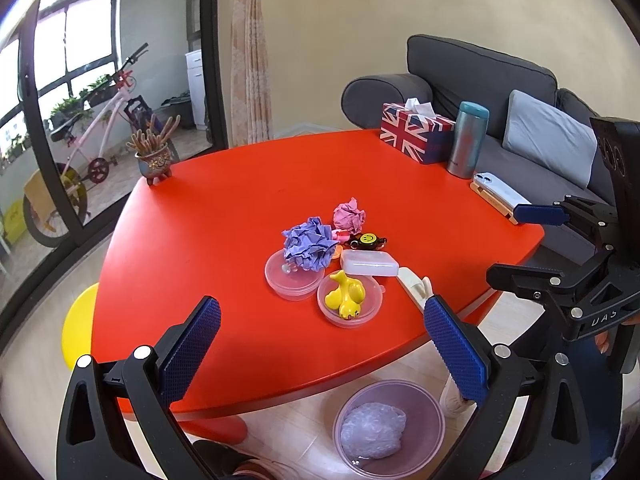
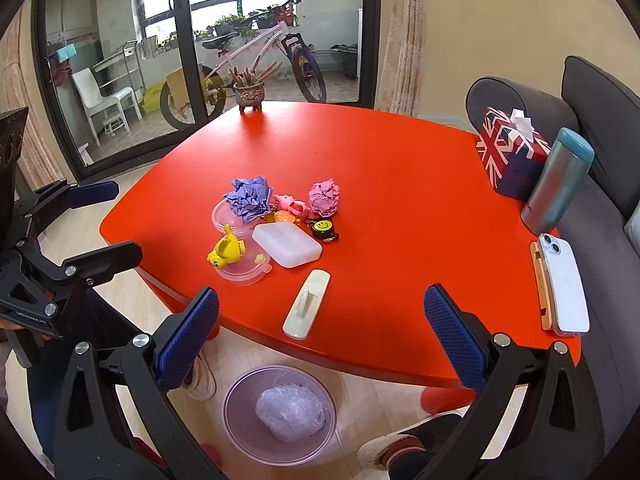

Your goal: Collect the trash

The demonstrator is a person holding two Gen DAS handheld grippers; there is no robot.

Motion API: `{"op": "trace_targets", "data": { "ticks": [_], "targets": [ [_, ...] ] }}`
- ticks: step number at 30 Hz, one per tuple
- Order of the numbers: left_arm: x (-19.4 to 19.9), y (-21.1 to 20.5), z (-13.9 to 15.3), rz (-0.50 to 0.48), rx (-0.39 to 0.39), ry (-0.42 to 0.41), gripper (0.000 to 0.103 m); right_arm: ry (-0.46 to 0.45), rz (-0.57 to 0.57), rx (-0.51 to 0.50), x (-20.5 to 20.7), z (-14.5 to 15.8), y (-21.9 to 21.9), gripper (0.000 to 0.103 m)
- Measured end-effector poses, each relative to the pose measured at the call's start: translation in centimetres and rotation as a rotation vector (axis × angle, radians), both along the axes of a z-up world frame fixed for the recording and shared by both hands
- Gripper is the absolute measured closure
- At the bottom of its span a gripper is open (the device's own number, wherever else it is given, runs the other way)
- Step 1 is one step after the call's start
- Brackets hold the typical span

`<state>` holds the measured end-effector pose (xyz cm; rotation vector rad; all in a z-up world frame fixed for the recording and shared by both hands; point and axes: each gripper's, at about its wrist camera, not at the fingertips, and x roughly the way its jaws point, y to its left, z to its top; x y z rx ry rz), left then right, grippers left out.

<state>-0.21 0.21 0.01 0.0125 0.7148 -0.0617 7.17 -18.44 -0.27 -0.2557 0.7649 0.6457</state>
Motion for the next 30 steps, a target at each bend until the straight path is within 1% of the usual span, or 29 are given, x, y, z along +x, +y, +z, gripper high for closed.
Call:
{"op": "trace_targets", "data": {
  "ticks": [30],
  "targets": [
    [-0.25, -0.14, 0.37, 0.004, -0.005, 0.001, 0.006, -0.002, 0.009, 0.010, -0.23, 0.21, 0.04, 0.003]
  ]
}}
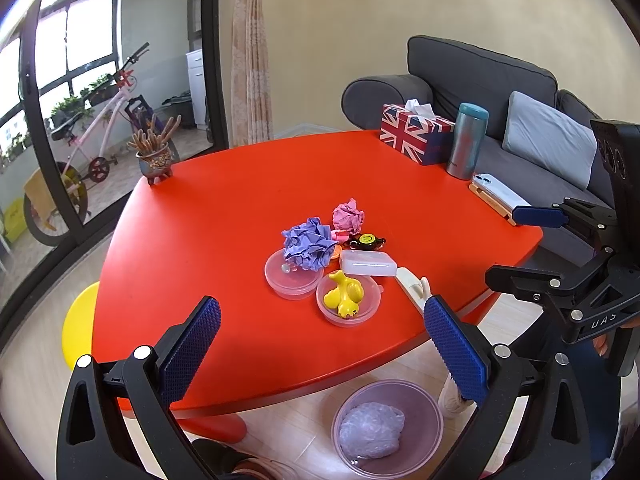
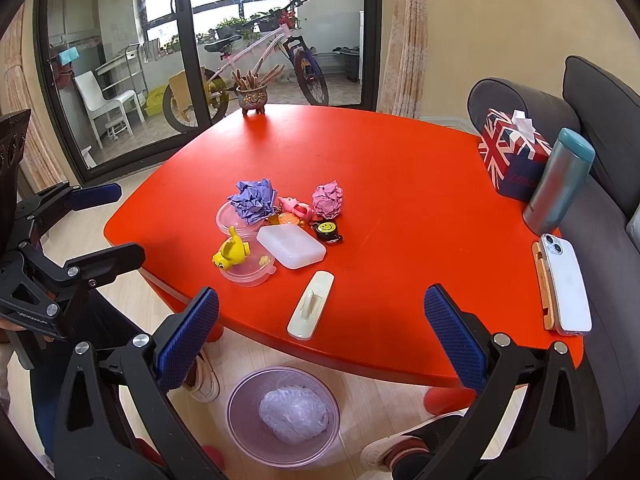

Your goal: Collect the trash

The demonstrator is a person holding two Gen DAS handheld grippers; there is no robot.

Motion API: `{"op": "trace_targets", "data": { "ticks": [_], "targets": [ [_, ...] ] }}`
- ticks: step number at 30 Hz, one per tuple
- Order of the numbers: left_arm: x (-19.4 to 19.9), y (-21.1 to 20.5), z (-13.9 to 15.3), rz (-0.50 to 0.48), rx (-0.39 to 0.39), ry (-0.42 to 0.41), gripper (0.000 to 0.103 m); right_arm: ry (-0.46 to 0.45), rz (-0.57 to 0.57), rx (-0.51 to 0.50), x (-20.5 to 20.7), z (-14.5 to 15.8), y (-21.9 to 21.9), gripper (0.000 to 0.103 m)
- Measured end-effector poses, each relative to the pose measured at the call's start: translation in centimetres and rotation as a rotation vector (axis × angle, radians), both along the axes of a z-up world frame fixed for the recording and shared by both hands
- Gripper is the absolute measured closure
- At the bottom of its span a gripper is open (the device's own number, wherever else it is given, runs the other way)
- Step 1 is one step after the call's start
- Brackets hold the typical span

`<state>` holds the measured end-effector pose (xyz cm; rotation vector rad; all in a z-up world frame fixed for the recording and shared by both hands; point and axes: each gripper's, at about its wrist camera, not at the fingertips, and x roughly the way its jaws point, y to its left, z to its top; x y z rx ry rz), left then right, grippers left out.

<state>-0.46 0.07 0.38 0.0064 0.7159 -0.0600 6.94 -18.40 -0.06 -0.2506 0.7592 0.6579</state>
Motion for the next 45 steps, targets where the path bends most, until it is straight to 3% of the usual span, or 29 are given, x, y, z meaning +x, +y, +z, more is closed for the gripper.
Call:
{"op": "trace_targets", "data": {
  "ticks": [26, 45],
  "targets": [
    [0.7, 0.8, -0.5, 0.009, -0.009, 0.012, 0.006, 0.015, -0.025, -0.012, 1.2, -0.4, 0.3, 0.003],
    [0.5, 1.8, -1.5, 0.032, -0.006, 0.034, 0.006, 0.227, -0.041, -0.172, 6.0, -5.9, 4.5, 0.003]
  ]
}}
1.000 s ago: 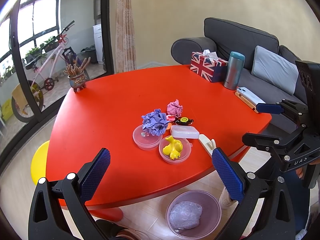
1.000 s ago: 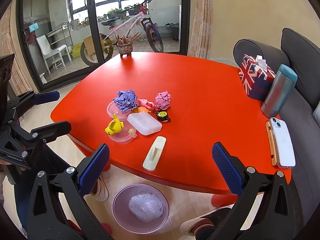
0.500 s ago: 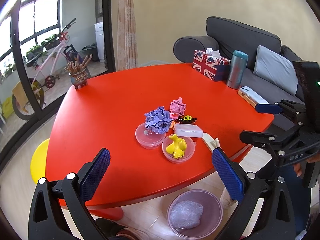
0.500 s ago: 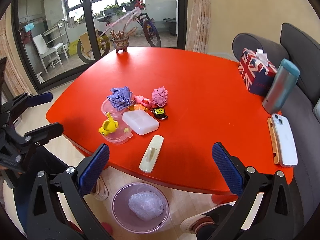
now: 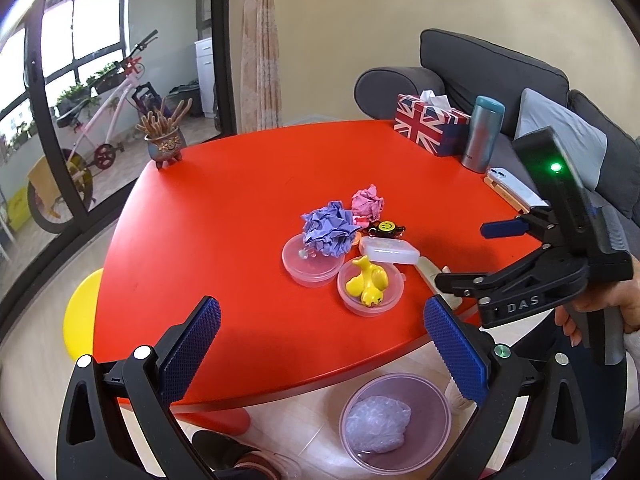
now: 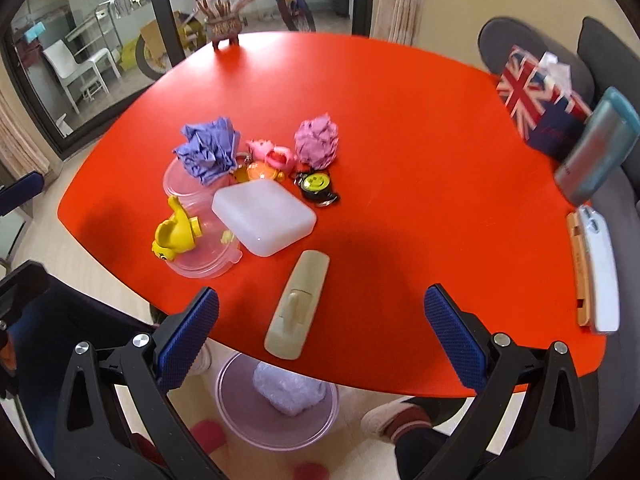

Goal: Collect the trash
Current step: 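Reach the right gripper to the white plastic hook and close on it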

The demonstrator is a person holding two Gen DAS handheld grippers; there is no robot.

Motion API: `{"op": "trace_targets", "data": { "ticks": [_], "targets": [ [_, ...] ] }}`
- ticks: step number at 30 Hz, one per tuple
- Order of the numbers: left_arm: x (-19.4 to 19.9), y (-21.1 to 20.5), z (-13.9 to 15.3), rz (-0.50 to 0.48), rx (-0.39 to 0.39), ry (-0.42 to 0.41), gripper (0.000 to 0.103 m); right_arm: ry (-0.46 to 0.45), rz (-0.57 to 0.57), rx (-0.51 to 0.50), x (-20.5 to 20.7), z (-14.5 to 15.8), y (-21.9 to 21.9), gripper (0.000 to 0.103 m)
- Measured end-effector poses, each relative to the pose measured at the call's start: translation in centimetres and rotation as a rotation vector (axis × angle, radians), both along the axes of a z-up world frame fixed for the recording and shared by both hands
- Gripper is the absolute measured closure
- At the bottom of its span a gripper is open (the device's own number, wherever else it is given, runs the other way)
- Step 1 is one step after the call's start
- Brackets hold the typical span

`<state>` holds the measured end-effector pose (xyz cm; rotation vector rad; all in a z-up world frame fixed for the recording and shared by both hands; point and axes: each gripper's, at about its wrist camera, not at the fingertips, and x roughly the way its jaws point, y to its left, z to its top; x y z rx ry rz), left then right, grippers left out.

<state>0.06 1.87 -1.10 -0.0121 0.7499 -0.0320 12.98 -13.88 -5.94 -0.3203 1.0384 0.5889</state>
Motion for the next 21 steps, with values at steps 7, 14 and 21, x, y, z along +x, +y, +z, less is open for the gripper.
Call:
{"op": "trace_targets", "data": {
  "ticks": [7, 14, 21],
  "targets": [
    [0.0, 0.3, 0.0, 0.007, -0.001, 0.005, 0.006, 0.056, 0.016, -0.036, 0.3, -1.6, 1.1, 0.023],
    [0.0, 0.5, -0.1, 0.011, -0.003, 0.008, 0.006, 0.081, 0.035, -0.057, 0.3, -2.5, 1.3, 0.046],
    [0.1, 0.3, -0.2, 0.005, -0.004, 0.009, 0.006, 0.076, 0.040, -0.038, 0.3, -2.2, 0.9, 0.079]
  ]
}}
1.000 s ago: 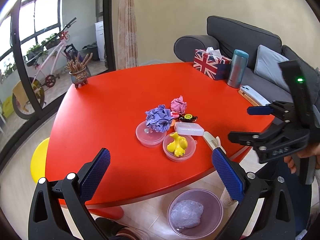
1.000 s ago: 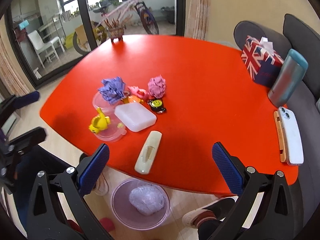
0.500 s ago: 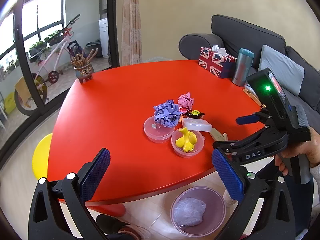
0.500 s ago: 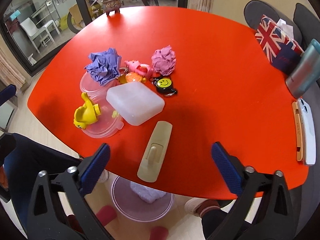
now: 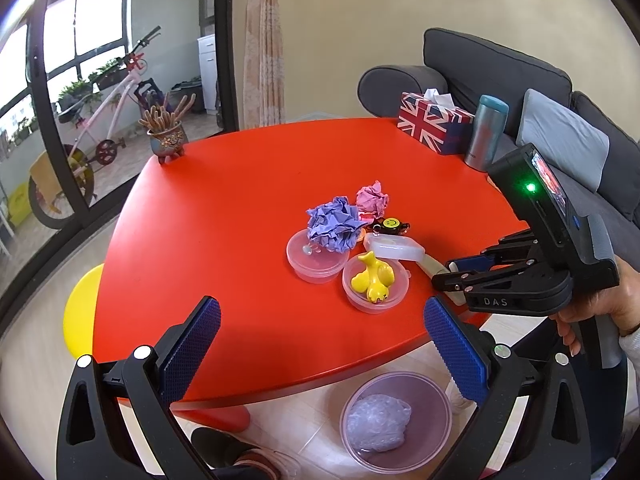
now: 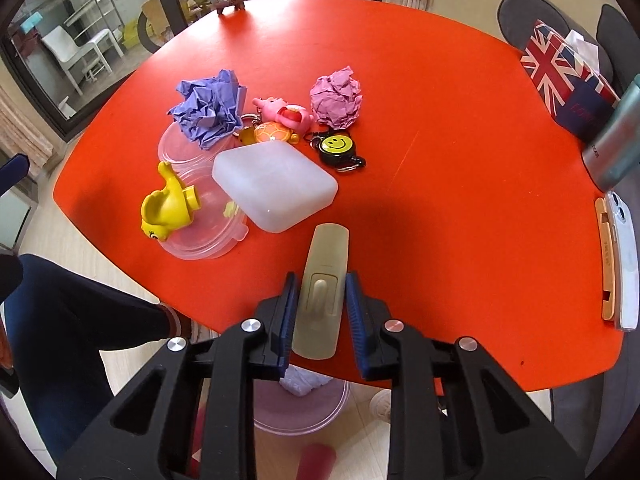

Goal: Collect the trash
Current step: 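Reach the right gripper to the white plastic hook and close on it, then grasp the yellow rubber duck in the clear bowl with the left gripper while the right holds the hook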

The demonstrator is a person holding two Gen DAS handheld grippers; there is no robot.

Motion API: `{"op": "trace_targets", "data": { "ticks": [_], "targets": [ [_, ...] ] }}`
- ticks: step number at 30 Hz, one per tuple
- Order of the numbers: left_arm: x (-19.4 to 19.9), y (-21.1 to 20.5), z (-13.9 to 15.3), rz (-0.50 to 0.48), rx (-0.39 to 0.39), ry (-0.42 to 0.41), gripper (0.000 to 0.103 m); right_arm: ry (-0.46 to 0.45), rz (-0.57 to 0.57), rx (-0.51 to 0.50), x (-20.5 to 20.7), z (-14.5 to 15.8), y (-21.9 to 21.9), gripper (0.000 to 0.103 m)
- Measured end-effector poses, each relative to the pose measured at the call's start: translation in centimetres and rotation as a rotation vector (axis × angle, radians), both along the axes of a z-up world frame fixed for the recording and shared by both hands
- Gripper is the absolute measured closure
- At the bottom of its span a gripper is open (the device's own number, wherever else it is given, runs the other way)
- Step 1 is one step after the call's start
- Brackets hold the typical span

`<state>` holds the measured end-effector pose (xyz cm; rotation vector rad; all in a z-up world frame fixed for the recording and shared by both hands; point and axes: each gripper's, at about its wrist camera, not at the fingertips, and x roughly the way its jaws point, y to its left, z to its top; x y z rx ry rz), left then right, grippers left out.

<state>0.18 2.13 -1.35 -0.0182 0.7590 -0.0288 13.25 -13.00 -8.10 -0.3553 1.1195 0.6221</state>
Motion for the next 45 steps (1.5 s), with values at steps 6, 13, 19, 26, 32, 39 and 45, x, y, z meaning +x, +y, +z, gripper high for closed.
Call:
{"op": "trace_targets", "data": {
  "ticks": [6, 13, 19, 26, 32, 39, 45],
  "targets": [
    [0.4, -0.2, -0.1, -0.006, 0.002, 0.006, 0.006, -0.010, -0.005, 0.020, -0.1, 0.0, -0.4, 0.080],
    [1.2, -0.7, -0.5, -0.018, 0.008, 0.023, 0.006, -0.023, -0.014, 0.054, 0.1, 1.0, -1.3, 0.081],
    [2.5, -1.5, -1.0, -0.037, 0.034, 0.049, 0.006, -0.032, -0.029, 0.078, 0.6, 2.0, -2.3, 0.080],
    [4.4, -2.1, -1.5, -0.068, 0.029, 0.107, 0.006, -0.035, -0.058, 0.084, 0.7, 2.1, -3.4, 0.080],
    [6.0, -2.6, -2.3, -0.095, 0.037, 0.154, 0.006, -0.036, -0.068, 0.087, 0.9, 2.1, -4.0, 0.080],
    [6.7, -2.8, -2.9, -0.125, -0.010, 0.183, 0.011, -0.035, -0.078, 0.091, 1.0, 2.1, -4.6, 0.080],
    [7.2, -3.1, -3.5, -0.127, -0.024, 0.223, 0.034, -0.030, -0.081, 0.095, 0.9, 1.9, -4.8, 0.080]
  ]
}}
